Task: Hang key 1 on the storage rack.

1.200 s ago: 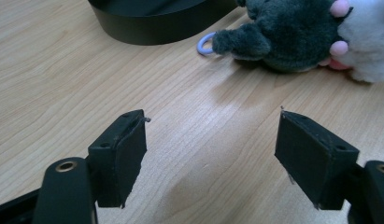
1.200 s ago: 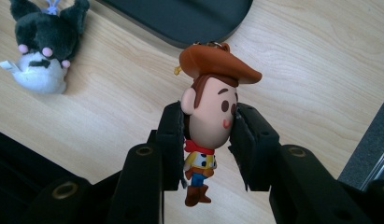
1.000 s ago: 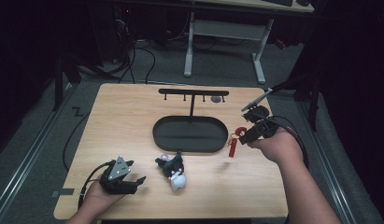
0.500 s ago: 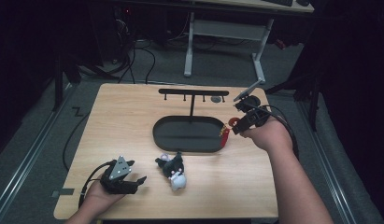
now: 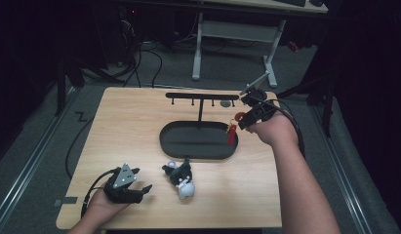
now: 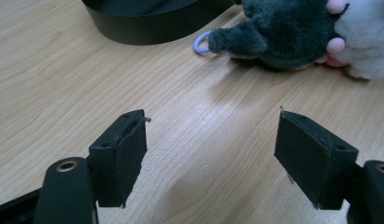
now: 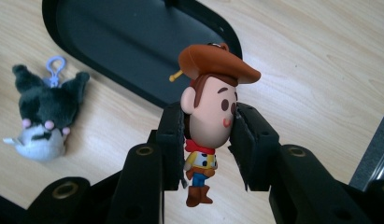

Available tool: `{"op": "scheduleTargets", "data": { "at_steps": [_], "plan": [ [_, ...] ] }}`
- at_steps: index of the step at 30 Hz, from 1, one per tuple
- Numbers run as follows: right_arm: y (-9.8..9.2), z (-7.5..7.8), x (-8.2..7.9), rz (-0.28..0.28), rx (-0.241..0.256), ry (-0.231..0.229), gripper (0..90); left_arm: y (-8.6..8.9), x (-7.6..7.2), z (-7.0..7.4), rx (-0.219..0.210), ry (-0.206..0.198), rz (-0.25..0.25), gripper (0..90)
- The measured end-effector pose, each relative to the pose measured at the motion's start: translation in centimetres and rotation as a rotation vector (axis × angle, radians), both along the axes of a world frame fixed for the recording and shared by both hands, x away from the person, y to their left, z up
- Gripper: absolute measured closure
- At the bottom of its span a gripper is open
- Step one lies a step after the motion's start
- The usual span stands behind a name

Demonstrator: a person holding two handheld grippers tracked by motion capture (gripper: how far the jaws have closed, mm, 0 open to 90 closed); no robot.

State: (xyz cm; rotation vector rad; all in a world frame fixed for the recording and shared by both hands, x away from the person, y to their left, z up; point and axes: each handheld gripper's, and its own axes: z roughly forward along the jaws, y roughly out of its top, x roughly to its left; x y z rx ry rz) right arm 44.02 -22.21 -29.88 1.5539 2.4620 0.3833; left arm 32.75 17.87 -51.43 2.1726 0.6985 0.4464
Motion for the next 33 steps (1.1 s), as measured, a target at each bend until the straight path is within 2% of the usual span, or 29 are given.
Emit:
{"op": "scheduleTargets", "data": {
  "at_steps": [11,15,17,20,25,33],
  "plan": [
    [-0.2,0.3,1.4,-0.022,0.006,-0.013,65.9,-0.1,-0.1,-0.2,0.009,0.005,-0.009,26.1],
    [-0.6,0.2,1.9,-0.036,0.037,-0.020,65.9,0.0,0.0,-0.2,0.012,0.006,-0.010,26.2],
    [-0.7,0.3,2.1,-0.035,0.023,-0.011,65.9,0.0,0.0,-0.2,0.013,0.006,-0.010,26.2],
    [-0.7,0.3,2.5,-0.043,0.038,-0.021,65.9,0.0,0.0,-0.2,0.011,0.007,-0.007,26.2],
    [-0.5,0.4,3.1,-0.042,0.031,-0.028,65.9,0.0,0.0,-0.2,0.013,0.009,-0.008,26.3],
    [-0.4,1.3,3.8,-0.052,0.030,-0.039,65.9,-0.3,0.1,-0.3,0.018,0.014,-0.017,26.4]
  ]
}}
